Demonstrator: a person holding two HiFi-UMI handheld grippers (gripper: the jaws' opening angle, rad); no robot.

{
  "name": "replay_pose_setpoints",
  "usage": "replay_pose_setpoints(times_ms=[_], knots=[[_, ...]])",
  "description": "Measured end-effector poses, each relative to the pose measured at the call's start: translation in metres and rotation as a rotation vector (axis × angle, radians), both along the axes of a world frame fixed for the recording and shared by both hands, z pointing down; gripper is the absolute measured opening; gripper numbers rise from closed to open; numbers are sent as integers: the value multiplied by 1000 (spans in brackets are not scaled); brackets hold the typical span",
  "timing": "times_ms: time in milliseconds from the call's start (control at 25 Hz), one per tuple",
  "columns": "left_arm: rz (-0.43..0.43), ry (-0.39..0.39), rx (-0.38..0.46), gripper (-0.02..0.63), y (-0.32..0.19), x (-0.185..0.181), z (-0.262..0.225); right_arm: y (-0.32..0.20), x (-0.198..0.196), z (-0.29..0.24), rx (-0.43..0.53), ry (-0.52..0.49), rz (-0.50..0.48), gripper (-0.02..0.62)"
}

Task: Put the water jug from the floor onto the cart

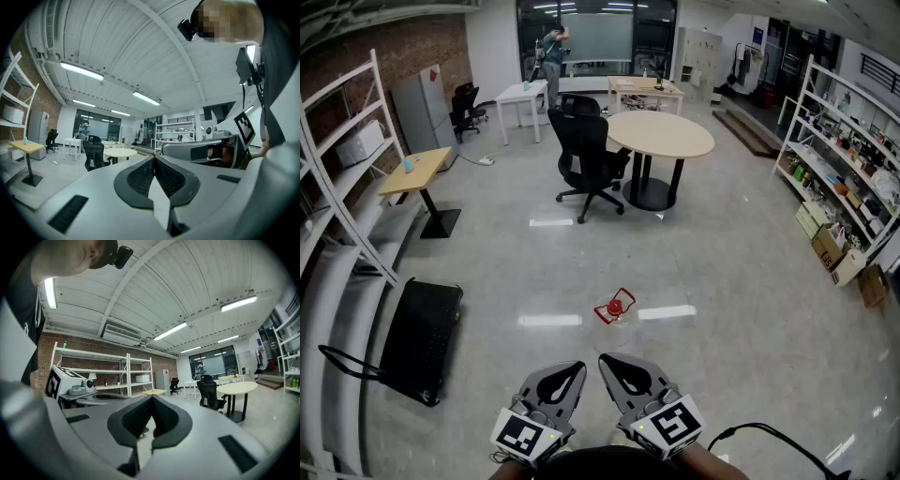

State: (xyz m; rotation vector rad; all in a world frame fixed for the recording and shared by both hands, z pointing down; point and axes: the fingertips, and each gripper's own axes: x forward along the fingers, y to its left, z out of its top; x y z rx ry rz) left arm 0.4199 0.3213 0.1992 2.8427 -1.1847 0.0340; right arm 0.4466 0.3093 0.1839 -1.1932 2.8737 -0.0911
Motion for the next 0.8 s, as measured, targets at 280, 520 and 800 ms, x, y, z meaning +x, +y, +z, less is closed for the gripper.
replay_pose_setpoints(times_ms=[280,520,800], knots=[[-4,-2,0,0,-3,-1,5,-2,-1,4,2,0,-5,2],[-6,-1,1,0,-5,1,8,-4,1,8,-22,-6,-5,2],[0,-7,9,0,-9,14,7,-2,5,-1,41,-18,-34,2]])
